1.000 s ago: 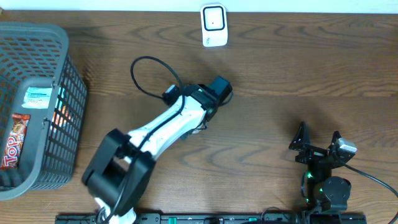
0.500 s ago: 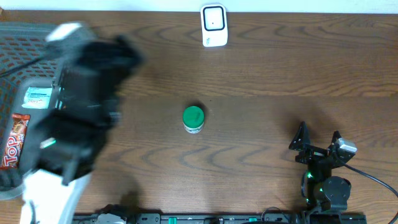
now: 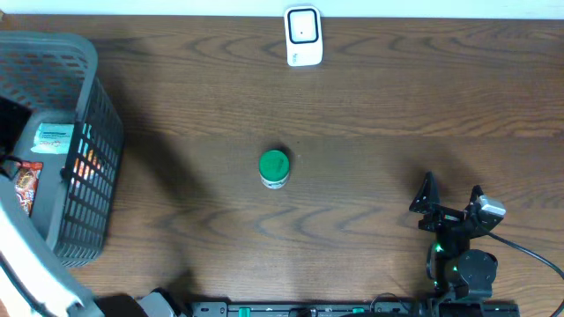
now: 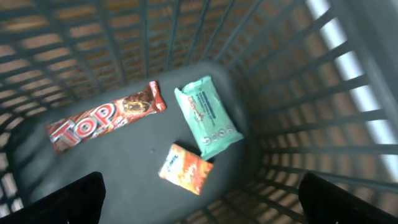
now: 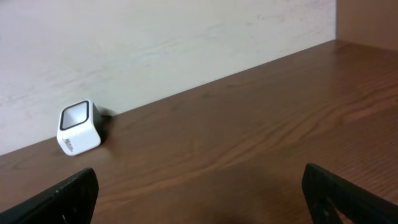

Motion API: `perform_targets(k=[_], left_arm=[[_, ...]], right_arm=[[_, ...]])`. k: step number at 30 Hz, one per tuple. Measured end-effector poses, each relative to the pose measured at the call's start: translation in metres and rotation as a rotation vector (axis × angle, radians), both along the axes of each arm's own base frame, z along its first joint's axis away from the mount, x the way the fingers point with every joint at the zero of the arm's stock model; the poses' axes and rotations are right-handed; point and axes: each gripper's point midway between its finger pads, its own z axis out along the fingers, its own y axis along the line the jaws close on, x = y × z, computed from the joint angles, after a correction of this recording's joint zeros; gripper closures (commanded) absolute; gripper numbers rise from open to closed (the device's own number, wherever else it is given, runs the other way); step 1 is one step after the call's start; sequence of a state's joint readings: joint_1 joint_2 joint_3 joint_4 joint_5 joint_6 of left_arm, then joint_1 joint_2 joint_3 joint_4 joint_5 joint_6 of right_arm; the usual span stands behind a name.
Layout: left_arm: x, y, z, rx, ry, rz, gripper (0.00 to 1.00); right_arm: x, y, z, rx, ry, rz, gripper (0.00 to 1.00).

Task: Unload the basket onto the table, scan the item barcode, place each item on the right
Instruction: 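Reach the left gripper into the basket and grasp the orange packet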

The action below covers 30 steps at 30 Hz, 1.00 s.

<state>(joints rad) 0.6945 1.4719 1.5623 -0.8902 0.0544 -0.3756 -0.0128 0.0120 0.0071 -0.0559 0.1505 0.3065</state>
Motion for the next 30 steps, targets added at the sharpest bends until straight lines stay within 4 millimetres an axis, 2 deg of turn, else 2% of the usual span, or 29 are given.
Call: perform_targets(k=[4, 7, 12, 16, 26, 27, 30], left_arm=[[0.022, 0.006, -0.054, -0.050, 0.132, -0.125, 0.01], [0.031, 0.005, -0.109, -0.141, 0.248, -0.186, 0.01], [0.031, -0.001, -0.190, -0.279, 0.417, -0.252, 0.01], [0.031, -0.010, -0.233, -0.341, 0.496, -0.327, 0.01], [0.041, -0.018, -0.239, -0.313, 0.509, -0.407, 0.03], [0.041, -0.018, -0.239, -0.313, 0.509, -0.406, 0.07], [0.038, -0.020, -0.240, -0.320, 0.521, -0.409, 0.30]], right_arm=[[0.000, 0.000, 0.000, 0.000, 0.000, 0.000, 0.01], [0.000, 0.000, 0.000, 0.000, 0.000, 0.000, 0.01], [0.000, 0.000, 0.000, 0.000, 0.000, 0.000, 0.01], [0.000, 0.000, 0.000, 0.000, 0.000, 0.000, 0.01], [0.000, 0.000, 0.000, 0.000, 0.000, 0.000, 0.01], [0.000, 0.000, 0.000, 0.000, 0.000, 0.000, 0.01], [0.000, 0.000, 0.000, 0.000, 0.000, 0.000, 0.01]])
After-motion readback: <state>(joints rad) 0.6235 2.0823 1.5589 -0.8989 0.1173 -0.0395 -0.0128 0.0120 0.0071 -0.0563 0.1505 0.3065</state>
